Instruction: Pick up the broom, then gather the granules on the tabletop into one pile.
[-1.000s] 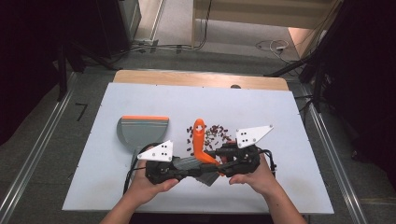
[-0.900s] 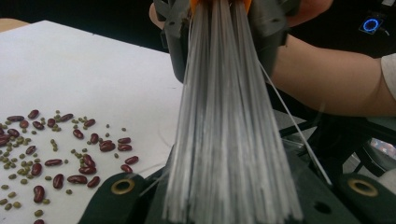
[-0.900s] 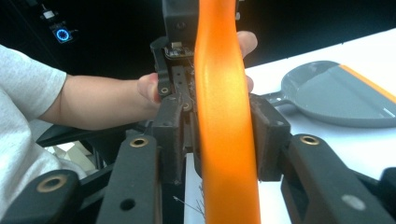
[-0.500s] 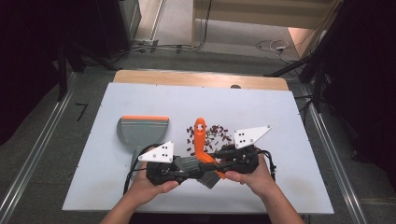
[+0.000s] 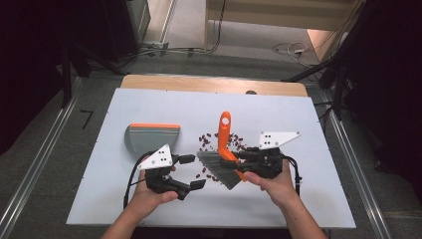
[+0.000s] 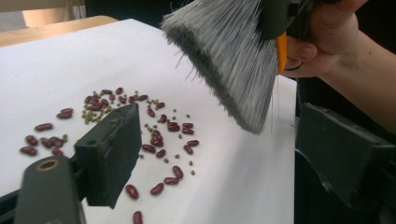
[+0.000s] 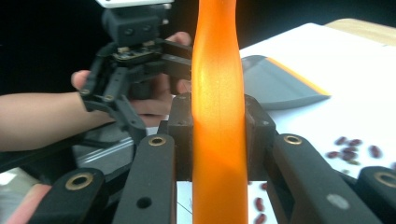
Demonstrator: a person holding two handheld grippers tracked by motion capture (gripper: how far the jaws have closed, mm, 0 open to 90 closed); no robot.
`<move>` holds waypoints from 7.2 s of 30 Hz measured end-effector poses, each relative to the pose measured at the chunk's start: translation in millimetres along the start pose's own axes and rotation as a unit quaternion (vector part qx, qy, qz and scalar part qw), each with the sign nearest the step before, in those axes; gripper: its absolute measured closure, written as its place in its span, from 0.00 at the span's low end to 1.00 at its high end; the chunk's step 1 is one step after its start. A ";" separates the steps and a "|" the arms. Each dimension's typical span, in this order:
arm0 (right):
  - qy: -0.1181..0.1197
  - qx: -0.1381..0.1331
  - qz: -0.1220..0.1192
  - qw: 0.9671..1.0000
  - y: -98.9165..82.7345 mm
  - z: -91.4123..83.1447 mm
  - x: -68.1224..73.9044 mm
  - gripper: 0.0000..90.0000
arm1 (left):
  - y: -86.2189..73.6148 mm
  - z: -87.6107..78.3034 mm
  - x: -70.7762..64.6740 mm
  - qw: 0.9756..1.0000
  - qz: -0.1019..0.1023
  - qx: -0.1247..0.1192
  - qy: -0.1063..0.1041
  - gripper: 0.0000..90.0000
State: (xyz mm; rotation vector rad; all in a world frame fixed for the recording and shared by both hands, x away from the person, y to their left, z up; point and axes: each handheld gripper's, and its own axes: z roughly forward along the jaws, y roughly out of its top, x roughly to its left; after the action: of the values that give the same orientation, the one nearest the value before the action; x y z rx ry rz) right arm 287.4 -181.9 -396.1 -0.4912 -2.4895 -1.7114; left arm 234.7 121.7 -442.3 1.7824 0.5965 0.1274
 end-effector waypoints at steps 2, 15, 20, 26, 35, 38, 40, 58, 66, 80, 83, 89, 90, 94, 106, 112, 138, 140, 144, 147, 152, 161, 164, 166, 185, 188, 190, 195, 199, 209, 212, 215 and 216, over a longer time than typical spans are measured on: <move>-0.019 -0.001 0.004 1.000 -0.1 -2.1 -1.0 0.77 | -0.6 -2.5 1.4 1.000 -0.001 -0.002 0.007 0.13; -0.124 0.000 0.019 0.992 -3.8 -17.5 -14.0 0.77 | -4.6 -14.6 9.6 0.999 -0.011 -0.009 0.045 0.00; -0.154 -0.001 0.026 0.988 -6.4 -21.9 -18.9 0.77 | -5.4 -16.9 10.4 0.998 -0.010 -0.014 0.054 0.00; -0.181 0.000 0.032 0.983 -8.9 -27.4 -24.2 0.77 | -8.6 -22.2 11.6 0.997 -0.010 -0.021 0.071 0.00; -0.221 0.005 0.051 0.974 -12.9 -35.0 -34.0 0.77 | -16.9 -36.1 15.6 0.995 -0.016 -0.019 0.093 0.00; -0.250 0.027 0.046 0.967 -12.8 -33.0 -35.8 0.77 | -19.7 -44.7 17.9 0.994 -0.023 -0.028 0.102 0.00; -0.252 0.028 0.051 0.966 -12.7 -32.6 -38.7 0.77 | -21.1 -50.8 19.6 0.993 -0.023 -0.030 0.115 0.00; -0.324 0.108 0.055 0.938 19.0 -23.8 -84.5 0.77 | -32.1 -72.1 32.7 0.986 -0.023 -0.029 0.164 0.00; -0.362 0.173 0.029 0.916 35.2 -8.6 -109.9 0.77 | -34.4 -67.8 31.6 0.987 -0.010 -0.015 0.163 0.00; -0.383 0.254 0.002 0.888 26.3 36.8 -147.2 0.76 | -34.5 -62.7 31.1 0.987 -0.011 -0.010 0.159 0.00; -0.384 0.272 -0.018 0.882 24.9 50.8 -148.8 0.76 | -35.1 -62.5 30.9 0.987 -0.010 -0.008 0.158 0.00; -0.390 0.302 -0.031 0.869 15.8 69.2 -150.3 0.76 | -35.8 -62.5 32.1 0.987 -0.011 -0.005 0.158 0.00; -0.386 0.305 -0.032 0.870 16.1 71.9 -149.3 0.76 | -35.7 -62.3 32.2 0.987 -0.012 -0.005 0.157 0.00; -0.373 0.328 -0.046 0.867 15.6 82.4 -141.9 0.77 | -35.6 -60.5 31.2 0.988 -0.012 -0.005 0.155 0.00; -0.331 0.331 -0.069 0.881 4.5 85.7 -121.7 0.76 | -35.4 -58.7 31.3 0.988 -0.013 -0.006 0.153 0.00; -0.308 0.334 -0.075 0.888 3.1 87.0 -112.3 0.75 | -35.6 -57.8 31.5 0.988 -0.013 -0.003 0.151 0.00; -0.258 0.316 -0.100 0.907 -3.4 70.7 -80.0 0.76 | -35.7 -58.8 32.1 0.987 -0.017 -0.002 0.158 0.00; -0.259 0.302 -0.093 0.913 3.8 63.4 -83.5 0.76 | -35.8 -59.3 32.4 0.987 -0.018 -0.003 0.160 0.00; -0.268 0.295 -0.100 0.912 15.0 60.1 -88.3 0.76 | -35.9 -58.4 32.5 0.987 -0.017 -0.003 0.159 0.00; -0.270 0.297 -0.115 0.909 26.1 63.5 -94.3 0.76 | -35.7 -58.5 32.2 0.987 -0.018 -0.003 0.159 0.00; -0.256 0.300 -0.147 0.907 38.0 82.5 -105.1 0.76 | -35.7 -60.2 32.3 0.987 -0.018 -0.004 0.162 0.00; -0.257 0.319 -0.215 0.887 41.0 116.1 -129.8 0.76 | -36.7 -62.2 34.0 0.986 -0.021 -0.006 0.162 0.00; -0.243 0.327 -0.222 0.886 39.5 126.7 -131.3 0.76 | -36.7 -62.0 34.1 0.987 -0.020 -0.007 0.162 0.00; -0.231 0.330 -0.226 0.887 38.5 132.3 -130.4 0.76 | -36.6 -62.4 34.2 0.987 -0.020 -0.007 0.162 0.00; -0.141 0.348 -0.259 0.890 14.9 128.6 -91.3 0.75 | -36.4 -59.8 31.9 0.987 -0.018 -0.005 0.158 0.00; -0.133 0.346 -0.265 0.890 12.4 125.1 -86.9 0.75 | -36.4 -59.5 31.5 0.987 -0.018 -0.003 0.158 0.00; -0.131 0.345 -0.268 0.890 10.2 123.6 -83.4 0.75 | -36.3 -59.3 31.3 0.987 -0.017 -0.004 0.157 0.00; -0.119 0.349 -0.277 0.887 6.4 119.9 -75.5 0.75 | -36.3 -58.8 30.8 0.988 -0.015 -0.003 0.156 0.00; -0.112 0.350 -0.279 0.887 4.3 116.7 -70.5 0.75 | -36.4 -58.9 30.5 0.988 -0.016 -0.003 0.156 0.00; -0.147 0.339 -0.309 0.876 0.0 112.5 -52.8 0.76 | -36.5 -59.2 30.8 0.987 -0.015 -0.003 0.159 0.00; -0.173 0.330 -0.322 0.870 3.9 110.0 -46.0 0.76 | -36.3 -60.2 31.3 0.987 -0.016 -0.004 0.161 0.00; -0.187 0.316 -0.293 0.883 15.7 101.5 -42.5 0.76 | -36.4 -61.1 31.6 0.987 -0.016 -0.006 0.162 0.00; -0.190 0.303 -0.289 0.888 21.0 98.8 -42.9 0.76 | -36.4 -61.2 31.7 0.987 -0.016 -0.006 0.162 0.00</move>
State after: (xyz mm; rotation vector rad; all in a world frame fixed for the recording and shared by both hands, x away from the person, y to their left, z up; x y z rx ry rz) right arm 345.6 -93.4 -424.6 -0.0036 -3.5048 -0.8557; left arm 226.6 196.0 -464.5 1.7513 0.8543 0.4042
